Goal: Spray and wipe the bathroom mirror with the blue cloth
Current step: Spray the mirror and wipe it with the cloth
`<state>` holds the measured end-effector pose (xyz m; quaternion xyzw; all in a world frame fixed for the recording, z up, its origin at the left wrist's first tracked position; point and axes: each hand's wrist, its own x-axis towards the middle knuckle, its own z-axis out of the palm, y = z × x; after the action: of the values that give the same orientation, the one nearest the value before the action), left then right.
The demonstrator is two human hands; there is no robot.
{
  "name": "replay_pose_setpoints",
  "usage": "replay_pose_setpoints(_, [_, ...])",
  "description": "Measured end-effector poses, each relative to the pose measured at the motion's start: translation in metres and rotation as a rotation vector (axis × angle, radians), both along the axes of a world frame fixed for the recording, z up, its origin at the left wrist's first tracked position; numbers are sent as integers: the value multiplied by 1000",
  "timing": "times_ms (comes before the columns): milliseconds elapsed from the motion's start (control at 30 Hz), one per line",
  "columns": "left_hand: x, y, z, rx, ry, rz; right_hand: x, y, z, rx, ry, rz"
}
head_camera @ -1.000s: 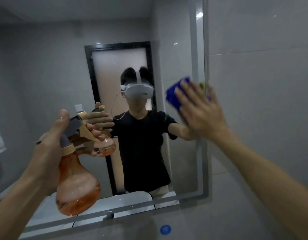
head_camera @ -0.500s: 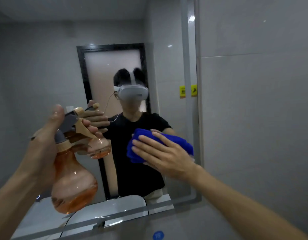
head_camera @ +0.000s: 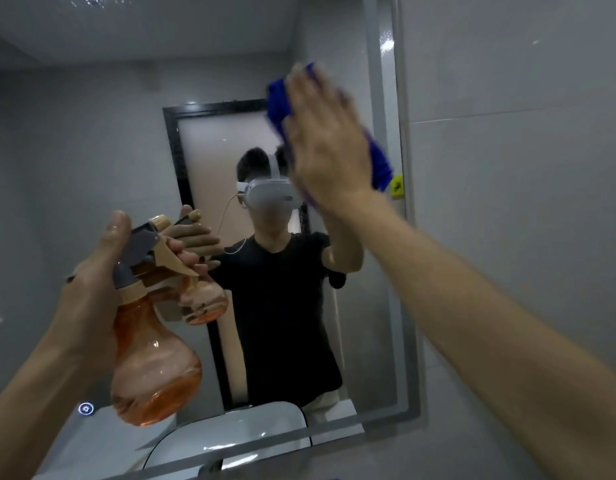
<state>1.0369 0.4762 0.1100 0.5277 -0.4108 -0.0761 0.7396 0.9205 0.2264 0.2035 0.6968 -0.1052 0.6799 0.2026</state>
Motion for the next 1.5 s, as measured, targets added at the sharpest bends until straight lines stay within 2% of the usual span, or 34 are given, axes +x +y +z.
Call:
replay_pose_setpoints(67, [1,2,1,-7,11,-3,13,17,-44,-160,150,8])
replay_pose_setpoints(200, [0,10,-4,-7,4,-9,10,22,-159,-332,446,1])
replay_pose_setpoints(300, [-5,19,-13,30,12,14,-10,-4,-198,-425,474,-13])
replay_pose_setpoints(433, [-10,41,-23,36,-22,34,-32,-28,-175,-425,375,-19])
replay_pose_setpoints(567, [-6,63,-27,31,5,87,-22,-25,-111,-170,71,-96])
replay_pose_setpoints(667, [-3,82,-30,20,20,134,-1,-5,-76,4,-28,-116])
replay_pose_setpoints(767, [1,102,-34,-3,31,159,11,8,-72,108,-52,-136])
replay_pose_setpoints(1000, [32,147,-39,-19,105,237,7,8,-75,125,-12,-148])
replay_pose_setpoints(1200, [55,179,-35,-41,118,171,16,20,-79,203,-76,-135])
replay_pose_setpoints(1367, [76,200,-28,-60,70,141,53,67,-57,347,-155,-136])
replay_pose_setpoints(1500, [96,213,-22,-74,51,107,119,144,-41,232,-74,-103])
